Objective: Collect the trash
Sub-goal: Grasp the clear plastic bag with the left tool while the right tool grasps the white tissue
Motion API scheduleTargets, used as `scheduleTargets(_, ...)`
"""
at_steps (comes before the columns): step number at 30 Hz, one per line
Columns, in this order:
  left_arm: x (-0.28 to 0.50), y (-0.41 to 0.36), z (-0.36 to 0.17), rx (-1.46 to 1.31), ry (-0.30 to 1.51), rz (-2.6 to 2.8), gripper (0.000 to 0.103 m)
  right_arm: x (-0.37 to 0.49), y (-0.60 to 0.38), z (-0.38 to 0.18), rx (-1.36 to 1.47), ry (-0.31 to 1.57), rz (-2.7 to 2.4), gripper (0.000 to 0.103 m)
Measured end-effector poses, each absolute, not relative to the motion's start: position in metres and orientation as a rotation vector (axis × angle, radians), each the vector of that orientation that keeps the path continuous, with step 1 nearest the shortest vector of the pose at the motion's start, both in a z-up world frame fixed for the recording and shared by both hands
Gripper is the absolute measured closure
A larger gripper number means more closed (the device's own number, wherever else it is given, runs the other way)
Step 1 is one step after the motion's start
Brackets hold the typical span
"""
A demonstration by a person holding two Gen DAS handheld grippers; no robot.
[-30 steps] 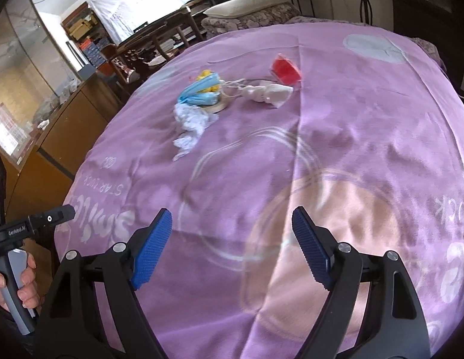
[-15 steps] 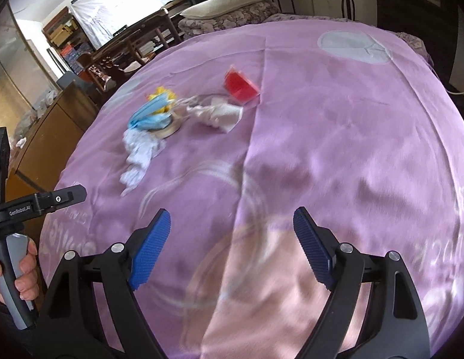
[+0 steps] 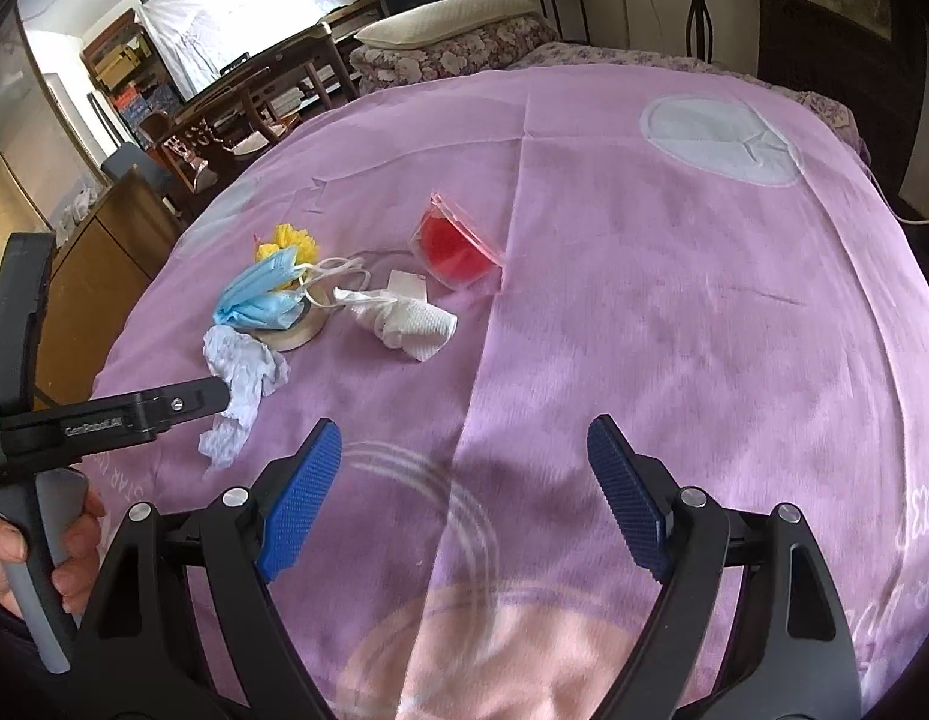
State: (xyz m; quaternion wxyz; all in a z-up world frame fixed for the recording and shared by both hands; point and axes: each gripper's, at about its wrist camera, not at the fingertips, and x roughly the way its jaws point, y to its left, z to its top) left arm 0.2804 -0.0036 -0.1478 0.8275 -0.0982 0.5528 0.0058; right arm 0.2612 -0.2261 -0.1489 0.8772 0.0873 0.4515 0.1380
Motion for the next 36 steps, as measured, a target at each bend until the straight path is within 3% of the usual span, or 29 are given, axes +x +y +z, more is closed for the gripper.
scheduleTargets(3,0.288,-0.01,-0.152,-0.174,1.164,0.011,0.021,0.264,-0.227,-0.15,0.18,0.946,0.286,0.021)
scheduleTargets(6,0.291,-0.013,-0.158,-0.157,1.179,0.0,0.051,0.264,-0.227,-0.151,0.178,0.949,0.285,0.021)
scheduleTargets(7,0.291,-0.012,-0.16,-0.158,1.19,-0.007,0.069,0.265,-0.227,-0.151,0.178,0.95,0.285,0.021)
scheduleTargets(10,0.285,-0.006,-0.16,-0.184,1.192,-0.034,0.087,0.265,-0.225,-0.15,0.175,0.947,0.287,0.021)
scheduleTargets(30,0.219,0.033,-0.128,-0.209,1.125,-0.067,0.088,0.319,-0.176,-0.156,0.009,0.954,0.313,0.022)
scheduleTargets(32,0.218,0.034,-0.128,-0.215,1.124,-0.071,0.088,0.324,-0.172,-0.155,-0.008,0.957,0.32,0.033)
scheduleTargets(34,0.216,0.036,-0.128,-0.22,1.126,-0.07,0.088,0.325,-0.168,-0.155,-0.018,0.968,0.325,0.074)
scheduleTargets(36,0.214,0.038,-0.127,-0.225,1.126,-0.071,0.088,0.324,-0.167,-0.154,-0.007,0.979,0.341,0.076)
